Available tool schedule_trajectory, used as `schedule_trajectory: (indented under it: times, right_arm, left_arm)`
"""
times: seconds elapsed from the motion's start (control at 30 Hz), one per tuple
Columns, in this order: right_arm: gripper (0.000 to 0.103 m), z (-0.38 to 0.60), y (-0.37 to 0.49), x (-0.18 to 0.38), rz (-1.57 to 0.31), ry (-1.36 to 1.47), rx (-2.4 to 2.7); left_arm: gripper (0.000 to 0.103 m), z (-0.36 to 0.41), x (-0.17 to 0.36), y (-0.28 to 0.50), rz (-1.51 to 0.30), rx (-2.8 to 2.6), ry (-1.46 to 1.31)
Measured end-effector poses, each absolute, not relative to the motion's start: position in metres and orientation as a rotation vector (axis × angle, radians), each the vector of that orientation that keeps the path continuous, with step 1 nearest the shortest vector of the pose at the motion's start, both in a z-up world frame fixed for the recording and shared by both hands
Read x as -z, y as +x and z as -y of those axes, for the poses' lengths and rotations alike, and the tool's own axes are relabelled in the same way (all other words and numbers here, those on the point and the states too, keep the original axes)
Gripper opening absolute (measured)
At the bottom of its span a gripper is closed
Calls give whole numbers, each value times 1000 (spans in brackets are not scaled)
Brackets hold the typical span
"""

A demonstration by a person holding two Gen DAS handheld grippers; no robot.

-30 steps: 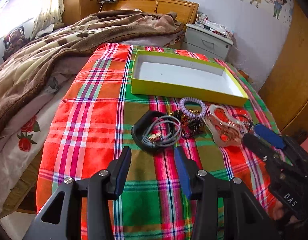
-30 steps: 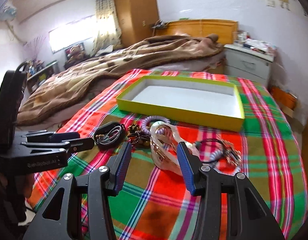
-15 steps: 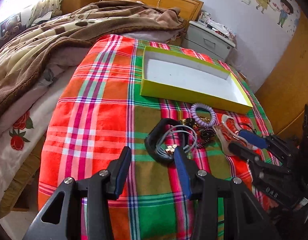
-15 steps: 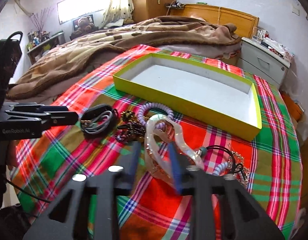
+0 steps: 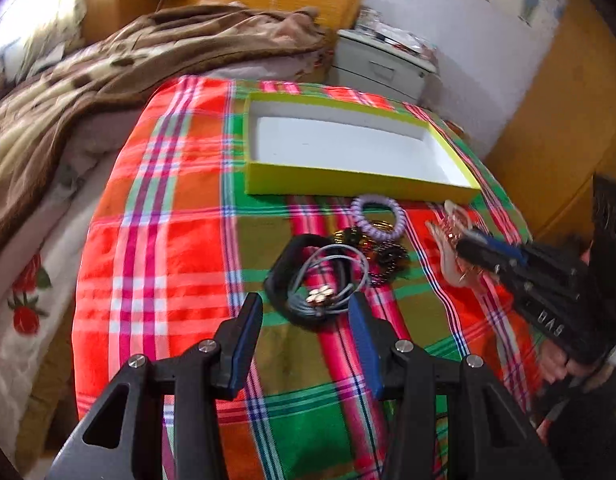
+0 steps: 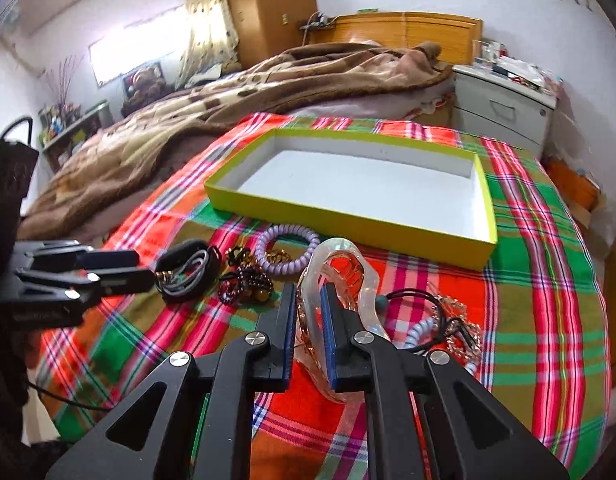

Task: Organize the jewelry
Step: 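Grasp the clear hair claw clip with the right tool while the left tool grasps the grey cord bracelet, then carry both items into the box and open both tools to release them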

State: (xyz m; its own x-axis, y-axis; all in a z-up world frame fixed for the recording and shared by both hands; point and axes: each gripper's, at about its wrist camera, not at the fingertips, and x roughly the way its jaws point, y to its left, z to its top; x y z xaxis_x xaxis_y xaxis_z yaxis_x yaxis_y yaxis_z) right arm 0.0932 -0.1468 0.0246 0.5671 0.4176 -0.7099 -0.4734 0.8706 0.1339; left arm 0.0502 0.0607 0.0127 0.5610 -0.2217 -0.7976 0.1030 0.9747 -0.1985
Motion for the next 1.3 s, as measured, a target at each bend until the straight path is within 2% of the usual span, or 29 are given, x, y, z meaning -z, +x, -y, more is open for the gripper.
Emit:
schedule_trajectory:
  times: [0.3,0.5,0.77,0.9,1.3]
  right_arm:
    - [13,154,88,-27,-806,-32,-502]
    - [13,155,87,-27,-799,-23,-498]
    - [13,159,87,-30,-790,-13,-487]
    - [13,161,87,-29,-789,-7,-479]
    - [13,164,83,-38,-763,-11,-455]
  left_arm:
    - [46,-47,-6,66,-984,189,-75]
    - [32,-38,-6,66,-984,201,-53]
    - [29,-34,-1,68,-1012,194,-43]
    - [18,-37,-4,68,-999,189,-60]
    - [18,-45,-21,65,-942,183,-100]
